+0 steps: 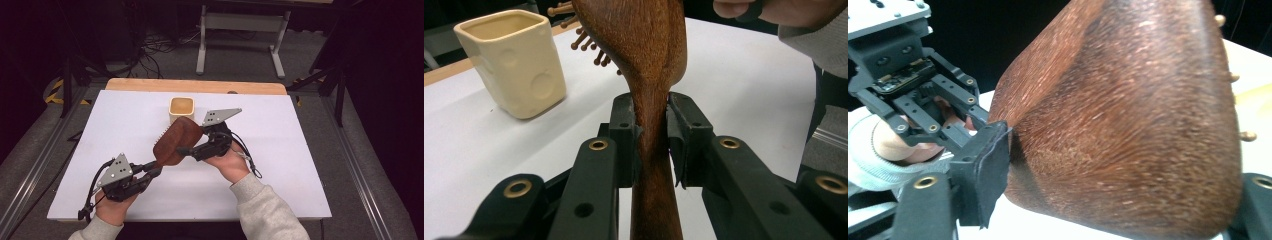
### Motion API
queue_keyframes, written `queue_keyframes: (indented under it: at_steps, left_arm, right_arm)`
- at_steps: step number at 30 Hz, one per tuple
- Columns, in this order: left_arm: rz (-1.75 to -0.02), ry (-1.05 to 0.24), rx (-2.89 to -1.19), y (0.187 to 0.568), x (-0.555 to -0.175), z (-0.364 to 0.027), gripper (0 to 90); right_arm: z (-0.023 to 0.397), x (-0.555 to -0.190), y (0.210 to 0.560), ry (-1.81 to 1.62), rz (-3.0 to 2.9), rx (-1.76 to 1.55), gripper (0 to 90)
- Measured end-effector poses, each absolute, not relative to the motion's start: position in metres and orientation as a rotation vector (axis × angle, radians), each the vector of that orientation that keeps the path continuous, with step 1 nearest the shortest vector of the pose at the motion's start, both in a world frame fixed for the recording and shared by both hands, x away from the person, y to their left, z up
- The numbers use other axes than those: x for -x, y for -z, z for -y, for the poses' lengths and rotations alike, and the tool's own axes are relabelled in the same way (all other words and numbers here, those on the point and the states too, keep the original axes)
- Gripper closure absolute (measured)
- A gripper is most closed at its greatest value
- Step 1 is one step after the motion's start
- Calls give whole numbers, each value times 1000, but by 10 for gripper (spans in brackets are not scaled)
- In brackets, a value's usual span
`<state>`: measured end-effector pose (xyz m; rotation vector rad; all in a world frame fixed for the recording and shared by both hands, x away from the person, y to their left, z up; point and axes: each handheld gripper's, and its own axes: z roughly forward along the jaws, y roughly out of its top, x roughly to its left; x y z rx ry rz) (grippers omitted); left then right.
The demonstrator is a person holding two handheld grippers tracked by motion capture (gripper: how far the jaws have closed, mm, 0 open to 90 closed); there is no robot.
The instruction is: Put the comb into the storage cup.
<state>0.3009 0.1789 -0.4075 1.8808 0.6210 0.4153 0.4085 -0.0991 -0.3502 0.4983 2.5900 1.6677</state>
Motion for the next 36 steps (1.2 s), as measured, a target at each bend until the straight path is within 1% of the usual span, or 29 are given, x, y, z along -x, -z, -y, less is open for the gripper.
queue_keyframes:
  at_steps: [3, 4, 5, 6, 9, 11, 13, 14, 16, 23, 25, 26, 27, 29, 31, 32, 33, 36]
  left_arm:
    - [-617, -419, -1898, 409, -302, -179, 749]
    - [-617, -424, -1908, 409, -302, -178, 750]
    - [-620, -441, -1924, 409, -302, -177, 750]
    - [-623, -465, -1932, 411, -301, -176, 752]
    - [-619, -454, -1926, 413, -303, -178, 742]
    - [-618, -454, -1926, 413, -304, -178, 727]
    - [-619, -459, -1924, 414, -305, -178, 723]
    - [-620, -460, -1924, 414, -305, -178, 717]
    - [-605, -456, -1918, 417, -306, -179, 712]
    - [-587, -462, -1876, 417, -307, -182, 697]
    - [-585, -466, -1867, 417, -308, -184, 607]
    - [-588, -459, -1860, 417, -308, -185, 607]
    - [-584, -456, -1850, 416, -309, -187, 578]
    - [-599, -457, -1822, 416, -311, -190, 417]
    - [-594, -454, -1809, 415, -311, -193, 348]
    - [-594, -458, -1800, 415, -312, -194, 272]
    - [-597, -458, -1795, 414, -312, -195, 272]
    - [-597, -470, -1799, 414, -314, -199, 183]
  right_arm:
    - [102, -409, 347, -1700, -2603, -470, 356]
    - [104, -409, 346, -1717, -2617, -447, 407]
    - [104, -409, 346, -1717, -2617, -447, 407]
    - [104, -408, 345, -1729, -2624, -435, 431]
    - [104, -405, 340, -1728, -2642, -372, 493]
    - [105, -404, 337, -1765, -2667, -358, 551]
    - [105, -403, 336, -1773, -2673, -346, 568]
    - [105, -402, 335, -1792, -2683, -317, 601]
    - [103, -397, 330, -1789, -2698, -273, 624]
    - [97, -389, 319, -1749, -2688, -234, 631]
    - [94, -387, 315, -1688, -2680, -220, 631]
    - [94, -387, 315, -1688, -2680, -220, 631]
    - [94, -386, 314, -1679, -2679, -217, 631]
    - [93, -386, 311, -1657, -2680, -215, 631]
    - [92, -385, 307, -1639, -2675, -209, 631]
    - [92, -385, 304, -1627, -2669, -206, 631]
    - [92, -385, 304, -1627, -2669, -206, 631]
    - [93, -385, 297, -1617, -2660, -202, 631]
